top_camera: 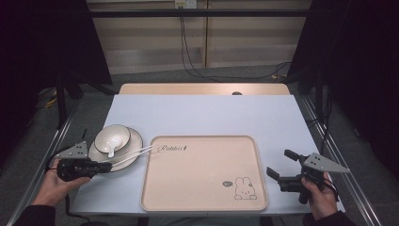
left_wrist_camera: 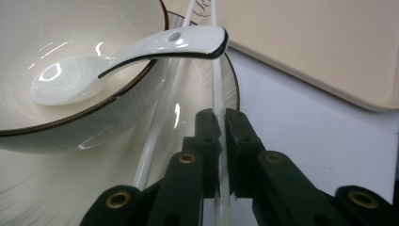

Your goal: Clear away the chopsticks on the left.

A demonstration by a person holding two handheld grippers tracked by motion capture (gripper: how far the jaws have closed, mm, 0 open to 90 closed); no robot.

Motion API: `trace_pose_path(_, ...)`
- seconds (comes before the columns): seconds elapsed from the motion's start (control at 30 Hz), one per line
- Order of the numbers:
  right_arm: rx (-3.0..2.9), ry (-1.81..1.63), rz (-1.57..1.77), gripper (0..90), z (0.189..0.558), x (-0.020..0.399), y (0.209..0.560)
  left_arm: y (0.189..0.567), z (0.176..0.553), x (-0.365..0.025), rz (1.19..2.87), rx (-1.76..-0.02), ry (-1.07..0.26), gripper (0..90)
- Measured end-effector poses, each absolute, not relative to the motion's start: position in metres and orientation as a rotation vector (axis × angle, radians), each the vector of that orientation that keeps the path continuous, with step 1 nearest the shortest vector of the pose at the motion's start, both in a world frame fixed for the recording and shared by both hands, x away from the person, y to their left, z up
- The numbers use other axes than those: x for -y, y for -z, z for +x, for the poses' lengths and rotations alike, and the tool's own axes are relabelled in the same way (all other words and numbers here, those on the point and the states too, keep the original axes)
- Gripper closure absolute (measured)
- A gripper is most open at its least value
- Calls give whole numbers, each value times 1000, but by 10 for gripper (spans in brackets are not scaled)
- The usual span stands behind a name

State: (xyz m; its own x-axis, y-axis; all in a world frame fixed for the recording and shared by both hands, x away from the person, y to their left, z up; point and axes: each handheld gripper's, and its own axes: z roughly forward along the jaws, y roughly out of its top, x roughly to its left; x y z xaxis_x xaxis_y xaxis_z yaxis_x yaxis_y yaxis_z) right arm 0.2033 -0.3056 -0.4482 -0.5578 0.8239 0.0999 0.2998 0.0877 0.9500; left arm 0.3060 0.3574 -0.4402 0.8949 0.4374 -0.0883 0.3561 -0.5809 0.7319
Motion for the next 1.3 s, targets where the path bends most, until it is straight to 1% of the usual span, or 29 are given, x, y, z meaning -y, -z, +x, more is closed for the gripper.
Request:
trace_pose_path(0.2,-1905,-1482,1102,17,203,306,448,435,299,-354,2227,-557,-87,845)
trace_pose_path(0.33,-1905,-1482,1102,17,203,306,448,430,294,-351,2220,-553,-84,845)
trace_pose_path(0.43,-1905,-1484,1100,17,203,305,448,426,290,-348,2196,-573,-68,845)
trace_pose_path(0.5,-1906,-1486,1100,17,203,305,448,422,286,-342,2178,-613,-19,845)
trace_pose_path(0.6,-1911,-1486,1100,18,203,305,448,420,281,-336,2160,-631,-6,846)
trace_pose_path(0.77,-1910,-1487,1098,22,203,305,448,414,275,-325,2120,-660,-18,845)
trace_pose_path(0.87,-1912,-1481,1093,21,203,306,448,408,268,-314,2077,-689,-61,845)
trace_pose_path(1.13,-1913,-1484,1091,23,203,306,448,405,256,-296,1978,-789,-109,843)
trace_pose_path(1.3,-1917,-1492,1091,23,203,305,448,404,249,-287,1944,-801,-127,841)
